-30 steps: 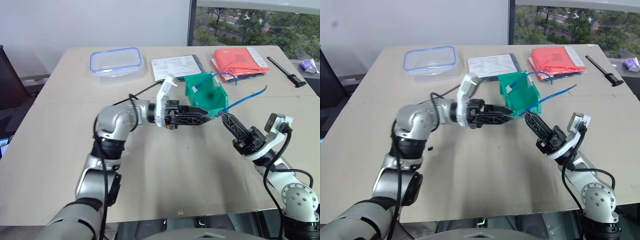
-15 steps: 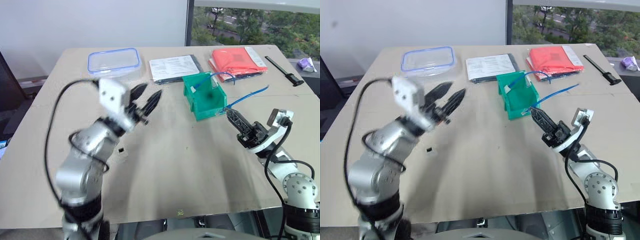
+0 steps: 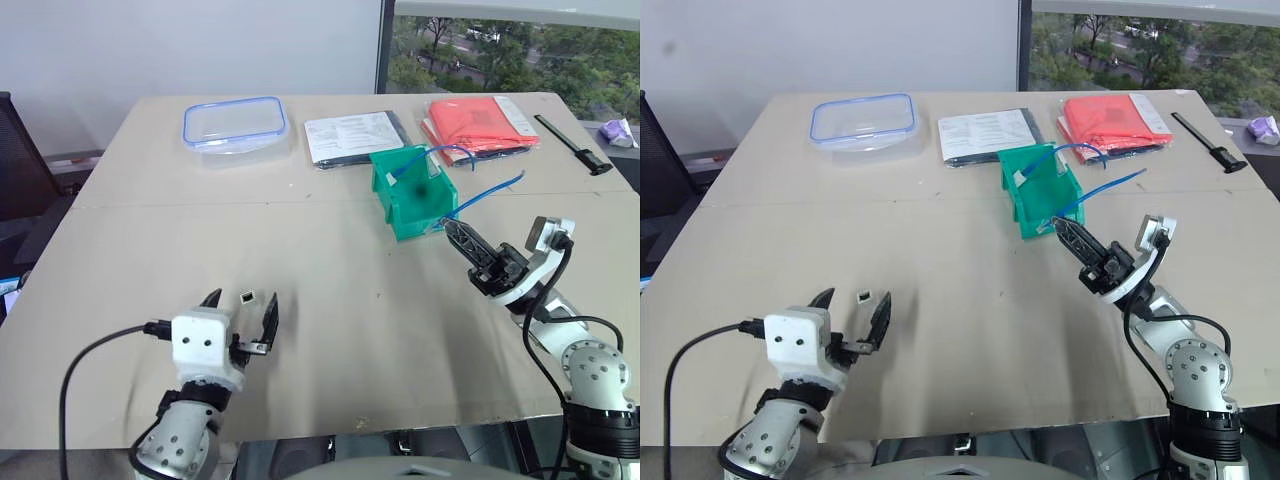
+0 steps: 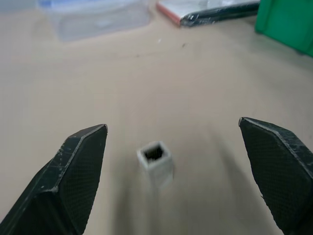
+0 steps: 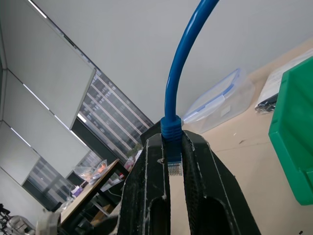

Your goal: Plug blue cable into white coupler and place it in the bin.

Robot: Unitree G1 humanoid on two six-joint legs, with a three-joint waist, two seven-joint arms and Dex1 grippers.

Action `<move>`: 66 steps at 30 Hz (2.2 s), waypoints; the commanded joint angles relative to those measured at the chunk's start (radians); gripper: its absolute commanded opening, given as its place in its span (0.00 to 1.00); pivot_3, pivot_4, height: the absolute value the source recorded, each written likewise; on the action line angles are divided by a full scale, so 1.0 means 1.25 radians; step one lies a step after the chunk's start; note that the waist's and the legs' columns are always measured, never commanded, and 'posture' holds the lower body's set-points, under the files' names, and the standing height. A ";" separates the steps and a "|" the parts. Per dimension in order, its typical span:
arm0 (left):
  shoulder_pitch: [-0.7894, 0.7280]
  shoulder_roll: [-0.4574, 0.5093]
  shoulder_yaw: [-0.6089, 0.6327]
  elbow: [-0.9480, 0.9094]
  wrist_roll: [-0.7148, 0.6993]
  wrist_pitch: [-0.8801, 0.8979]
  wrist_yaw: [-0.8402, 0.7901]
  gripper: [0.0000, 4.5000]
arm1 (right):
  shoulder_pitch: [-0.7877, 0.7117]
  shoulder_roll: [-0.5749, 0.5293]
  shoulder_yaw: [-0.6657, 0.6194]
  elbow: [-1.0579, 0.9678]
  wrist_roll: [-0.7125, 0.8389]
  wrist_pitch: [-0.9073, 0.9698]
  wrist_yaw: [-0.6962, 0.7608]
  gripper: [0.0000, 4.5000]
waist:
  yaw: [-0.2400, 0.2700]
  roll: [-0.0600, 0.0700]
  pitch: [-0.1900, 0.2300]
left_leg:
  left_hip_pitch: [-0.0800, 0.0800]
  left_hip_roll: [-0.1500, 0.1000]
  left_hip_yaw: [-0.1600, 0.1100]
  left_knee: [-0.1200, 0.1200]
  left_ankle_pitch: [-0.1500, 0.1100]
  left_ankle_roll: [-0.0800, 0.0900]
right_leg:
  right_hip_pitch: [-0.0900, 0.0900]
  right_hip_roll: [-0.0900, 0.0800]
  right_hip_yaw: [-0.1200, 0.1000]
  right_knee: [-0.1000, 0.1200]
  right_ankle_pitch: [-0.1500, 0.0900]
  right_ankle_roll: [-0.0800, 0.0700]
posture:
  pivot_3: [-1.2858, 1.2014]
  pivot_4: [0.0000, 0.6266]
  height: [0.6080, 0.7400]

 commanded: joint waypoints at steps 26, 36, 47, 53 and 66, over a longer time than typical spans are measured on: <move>-0.156 -0.077 -0.026 0.250 0.079 -0.099 0.117 0.12 | 0.000 0.025 0.006 -0.051 -0.016 -0.002 -0.050 0.00 | -0.007 0.001 0.000 | 0.000 0.000 0.000 0.000 0.000 0.000 | 0.000 0.003 0.000 0.000 0.000 0.000 | 0.52 0.24 1.00; -0.523 0.165 -0.098 0.435 -0.178 -0.030 -0.412 0.13 | -0.051 -0.050 0.110 -0.103 -0.183 -0.019 0.048 0.00 | -0.005 0.001 0.000 | 0.000 0.000 0.000 0.000 0.000 0.000 | 0.000 0.004 -0.001 0.001 0.000 0.000 | 0.52 0.24 1.00; -0.885 0.238 -0.241 0.712 -0.240 -0.023 -0.880 0.13 | -0.132 -0.155 0.249 -0.092 -0.413 -0.096 0.202 0.00 | -0.007 0.001 0.000 | 0.000 -0.001 -0.001 0.000 0.000 0.000 | 0.000 0.009 0.000 0.000 0.002 0.003 | 0.52 0.24 1.00; -0.936 0.246 -0.261 0.745 -0.248 -0.011 -0.998 0.13 | -0.131 -0.138 0.274 -0.081 -0.469 -0.135 0.219 0.00 | -0.007 0.000 0.000 | -0.001 -0.001 -0.001 0.000 0.000 0.000 | 0.000 0.009 0.000 0.000 0.002 0.004 | 0.52 0.24 1.00; -0.970 0.231 -0.237 0.814 -0.239 -0.037 -1.054 0.13 | -0.135 -0.150 0.276 -0.042 -0.510 -0.161 0.281 0.00 | -0.005 0.000 0.000 | 0.000 -0.001 -0.001 0.001 0.000 0.000 | 0.000 0.009 0.000 0.000 0.002 0.004 | 0.52 0.24 1.00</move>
